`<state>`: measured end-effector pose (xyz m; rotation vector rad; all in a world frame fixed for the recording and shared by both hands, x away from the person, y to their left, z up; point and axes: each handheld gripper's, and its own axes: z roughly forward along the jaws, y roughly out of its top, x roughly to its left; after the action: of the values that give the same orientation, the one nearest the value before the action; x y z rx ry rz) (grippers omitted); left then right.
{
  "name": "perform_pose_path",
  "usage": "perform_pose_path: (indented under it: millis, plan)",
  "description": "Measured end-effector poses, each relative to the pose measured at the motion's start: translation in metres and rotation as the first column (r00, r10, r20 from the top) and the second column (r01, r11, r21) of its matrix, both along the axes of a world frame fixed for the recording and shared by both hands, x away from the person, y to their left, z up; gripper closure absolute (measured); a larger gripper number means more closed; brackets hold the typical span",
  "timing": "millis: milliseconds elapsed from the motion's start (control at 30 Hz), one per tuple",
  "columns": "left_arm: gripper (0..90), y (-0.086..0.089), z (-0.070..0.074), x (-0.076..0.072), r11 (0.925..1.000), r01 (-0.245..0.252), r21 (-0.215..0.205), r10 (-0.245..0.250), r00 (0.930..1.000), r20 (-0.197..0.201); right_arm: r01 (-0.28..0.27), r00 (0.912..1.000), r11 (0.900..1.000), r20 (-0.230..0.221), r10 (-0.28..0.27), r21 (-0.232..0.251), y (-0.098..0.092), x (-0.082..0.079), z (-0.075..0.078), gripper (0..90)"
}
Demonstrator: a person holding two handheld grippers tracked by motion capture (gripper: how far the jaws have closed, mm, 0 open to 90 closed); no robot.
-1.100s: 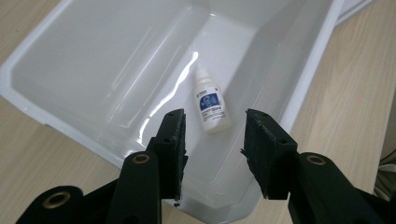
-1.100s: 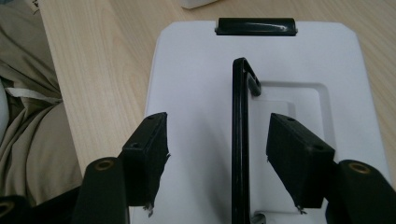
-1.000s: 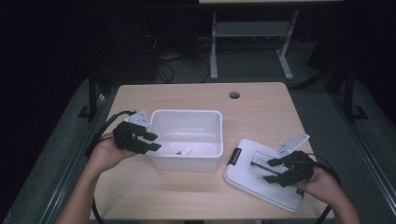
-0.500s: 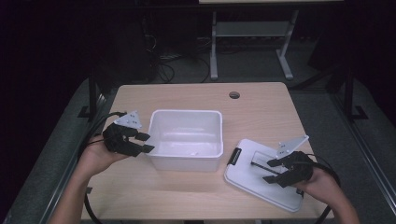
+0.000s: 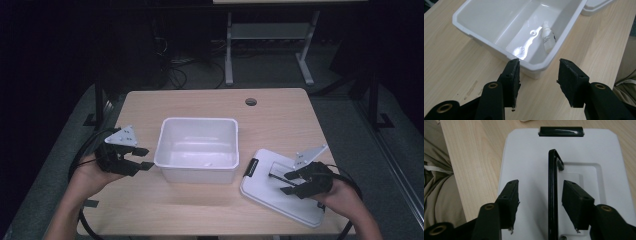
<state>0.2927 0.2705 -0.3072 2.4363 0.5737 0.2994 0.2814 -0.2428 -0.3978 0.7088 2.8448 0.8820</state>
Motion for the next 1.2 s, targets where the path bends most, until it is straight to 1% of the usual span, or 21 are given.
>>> perform_pose_path:
  millis: [67,167,200,267,300,400,433,500,567,633,700,733,767,800,900,933,1000,1067,1100,1133,1200]
  plan:
    - [51.0,0.004,-0.002,-0.004,1.0000,-0.008,-0.005,0.008,1.0000,0.005,0.003,0.9999,1.000,0.010,-0.003,-0.009,0.000,0.000,0.000,54.8]
    - [50.7,0.008,-0.003,-0.007,0.9999,-0.013,-0.004,0.013,0.9999,0.009,0.006,0.9998,1.000,0.018,-0.006,-0.023,0.001,0.002,-0.002,56.4]
    - [50.7,0.010,-0.004,-0.009,0.9999,-0.015,-0.006,0.015,0.9998,0.010,0.006,0.9997,1.000,0.022,-0.005,-0.029,0.001,0.003,-0.003,59.0]
    - [50.7,0.014,-0.005,-0.012,0.9998,-0.020,-0.005,0.020,0.9997,0.012,0.009,0.9997,0.999,0.024,-0.008,-0.034,0.002,0.004,-0.003,60.3]
    - [50.4,0.015,-0.006,-0.013,0.9997,-0.023,-0.006,0.023,0.9997,0.013,0.009,0.9997,0.999,0.023,-0.008,-0.036,0.002,0.004,-0.004,63.1]
    - [50.1,0.019,-0.009,-0.017,0.9996,-0.027,-0.012,0.027,0.9995,0.013,0.007,0.9996,0.999,0.026,-0.006,-0.047,0.003,0.006,-0.005,65.5]
    - [49.9,0.021,-0.011,-0.018,0.9995,-0.028,-0.013,0.028,0.9995,0.013,0.006,0.9997,0.999,0.025,-0.005,-0.049,0.003,0.007,-0.005,67.3]
    - [49.7,0.022,-0.014,-0.020,0.9994,-0.030,-0.018,0.031,0.9995,0.009,0.000,0.9995,0.998,0.031,0.002,-0.059,0.004,0.008,-0.006,68.1]
    - [49.5,0.024,-0.018,-0.022,0.9993,-0.030,-0.020,0.030,0.9995,0.006,0.001,0.9998,0.998,0.020,0.000,-0.063,0.004,0.008,-0.007,70.9]
    - [49.3,0.025,-0.021,-0.024,0.9993,-0.030,-0.023,0.030,0.9995,0.004,-0.001,0.9997,0.997,0.024,0.003,-0.075,0.005,0.009,-0.008,71.3]
    - [49.0,0.026,-0.024,-0.025,0.9991,-0.032,-0.028,0.032,0.9995,0.000,-0.003,0.9997,0.997,0.022,0.005,-0.079,0.006,0.009,-0.008,74.3]
    - [48.7,0.028,-0.027,-0.027,0.9989,-0.035,-0.031,0.035,0.9994,-0.001,-0.004,0.9998,0.997,0.021,0.006,-0.081,0.006,0.010,-0.008,77.1]
    - [48.6,0.028,-0.027,-0.027,0.9989,-0.035,-0.031,0.035,0.9994,-0.001,-0.004,0.9998,0.997,0.021,0.006,-0.081,0.006,0.010,-0.008,77.1]
    - [48.5,0.029,-0.029,-0.029,0.9989,-0.034,-0.033,0.034,0.9994,-0.005,-0.006,0.9996,0.996,0.027,0.008,-0.090,0.005,0.010,-0.008,79.0]
    - [48.1,0.030,-0.032,-0.031,0.9987,-0.035,-0.038,0.035,0.9994,-0.003,-0.003,0.9997,0.996,0.023,0.005,-0.092,0.006,0.010,-0.007,79.4]
    - [47.7,0.031,-0.035,-0.032,0.9983,-0.037,-0.045,0.037,0.9993,-0.008,-0.002,0.9997,0.995,0.024,0.005,-0.096,0.006,0.011,-0.007,79.7]
    - [47.5,0.032,-0.036,-0.033,0.9985,-0.035,-0.042,0.035,0.9994,-0.008,-0.004,0.9997,0.995,0.025,0.007,-0.095,0.006,0.011,-0.007,79.8]
    - [47.0,0.032,-0.043,-0.035,0.9986,-0.036,-0.038,0.035,0.9993,-0.013,-0.001,0.9996,0.996,0.027,0.004,-0.093,0.004,0.012,-0.006,80.3]
    - [46.8,0.032,-0.043,-0.035,0.9986,-0.036,-0.038,0.035,0.9993,-0.013,-0.001,0.9996,0.996,0.027,0.004,-0.093,0.004,0.012,-0.006,80.3]
    - [46.7,0.033,-0.047,-0.036,0.9984,-0.040,-0.039,0.039,0.9991,-0.018,0.001,0.9997,0.996,0.025,0.002,-0.090,0.004,0.013,-0.006,80.6]
    - [46.7,0.033,-0.049,-0.037,0.9984,-0.041,-0.040,0.040,0.9990,-0.022,-0.001,0.9997,0.996,0.026,0.003,-0.091,0.004,0.013,-0.006,80.7]
